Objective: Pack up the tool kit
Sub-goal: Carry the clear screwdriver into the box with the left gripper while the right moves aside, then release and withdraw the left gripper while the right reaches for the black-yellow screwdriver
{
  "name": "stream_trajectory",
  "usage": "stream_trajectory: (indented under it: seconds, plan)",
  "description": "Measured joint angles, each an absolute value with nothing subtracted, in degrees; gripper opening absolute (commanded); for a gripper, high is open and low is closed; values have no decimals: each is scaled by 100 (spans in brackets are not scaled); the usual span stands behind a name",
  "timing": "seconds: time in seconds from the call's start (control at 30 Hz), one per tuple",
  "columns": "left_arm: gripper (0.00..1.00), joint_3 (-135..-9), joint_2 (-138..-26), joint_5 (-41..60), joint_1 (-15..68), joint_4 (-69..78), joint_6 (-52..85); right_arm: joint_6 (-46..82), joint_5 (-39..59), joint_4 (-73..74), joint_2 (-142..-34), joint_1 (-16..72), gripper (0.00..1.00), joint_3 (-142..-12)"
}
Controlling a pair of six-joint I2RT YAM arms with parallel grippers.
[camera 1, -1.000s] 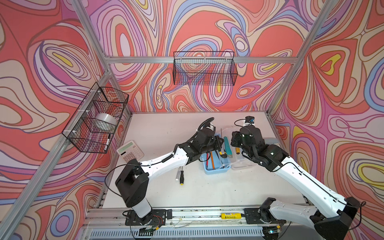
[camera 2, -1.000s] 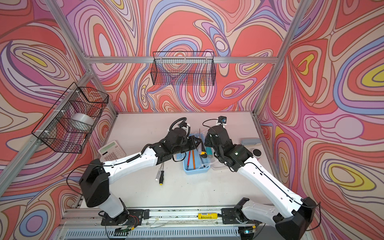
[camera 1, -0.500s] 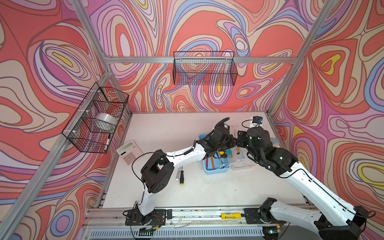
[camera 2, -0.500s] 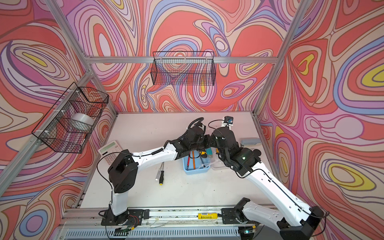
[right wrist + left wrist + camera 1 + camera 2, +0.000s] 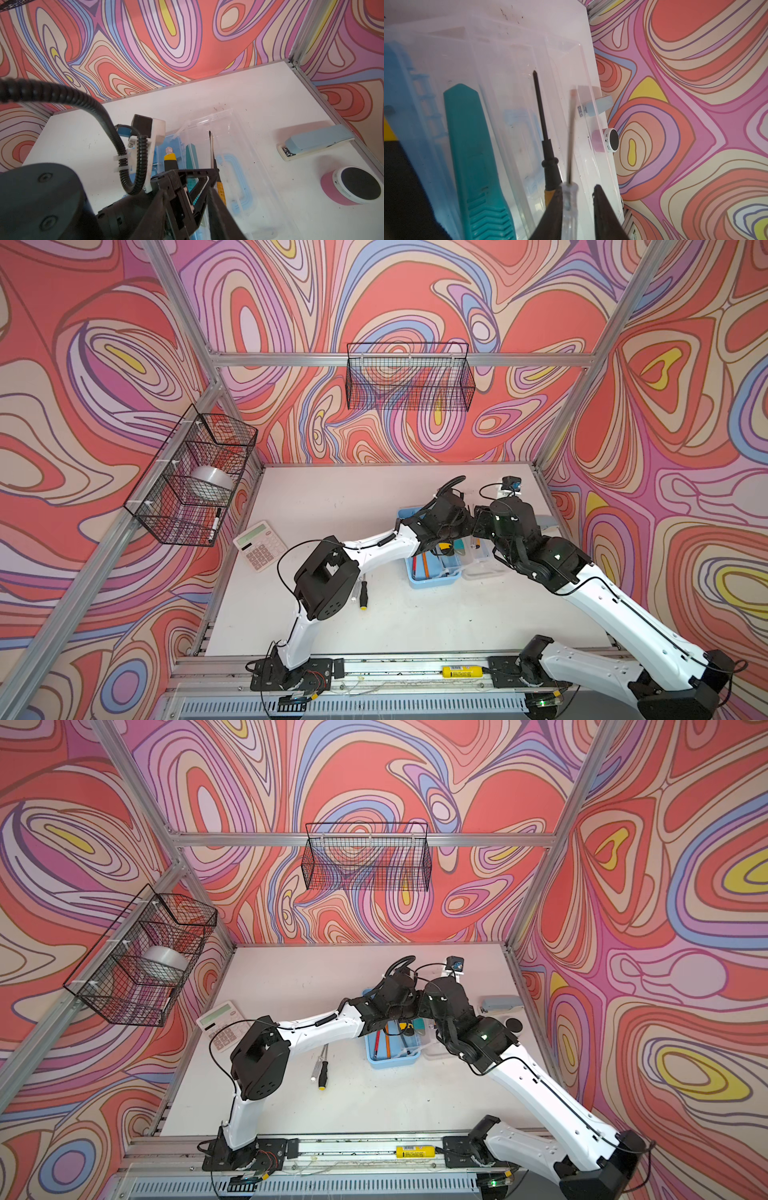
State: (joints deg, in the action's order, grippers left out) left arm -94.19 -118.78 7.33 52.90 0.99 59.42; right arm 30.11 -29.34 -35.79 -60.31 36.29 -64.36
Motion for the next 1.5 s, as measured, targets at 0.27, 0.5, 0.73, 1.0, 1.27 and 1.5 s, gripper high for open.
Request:
stream_trajectory:
  seconds: [0.27,0.5,0.73,1.0,1.27,1.5]
  plan:
    - [38,-9485,-11900,716,5286,-106,5892,3000,-2934,-3579,-6031,3629,35,-6427]
    - [39,-9056,-11469,644,5175,-143,5537,2919,-2700,-3625,-6101,3629,31,-6536]
    - [42,-7363,-9419,-21,4877,-740,4545,3000,-2112,-3542,-6617,3771,35,-6639]
    - [44,-4858,-6818,-716,3806,-1651,4217,3236,-1911,-3361,-7583,4860,42,-6829]
    - [48,-3922,-5675,-609,2703,-2751,4202,3529,-1444,-3131,-9251,5900,42,-7417]
    - [47,-2912,-5583,102,2038,-2528,4276,3610,-770,-3155,-10593,6326,38,-7964]
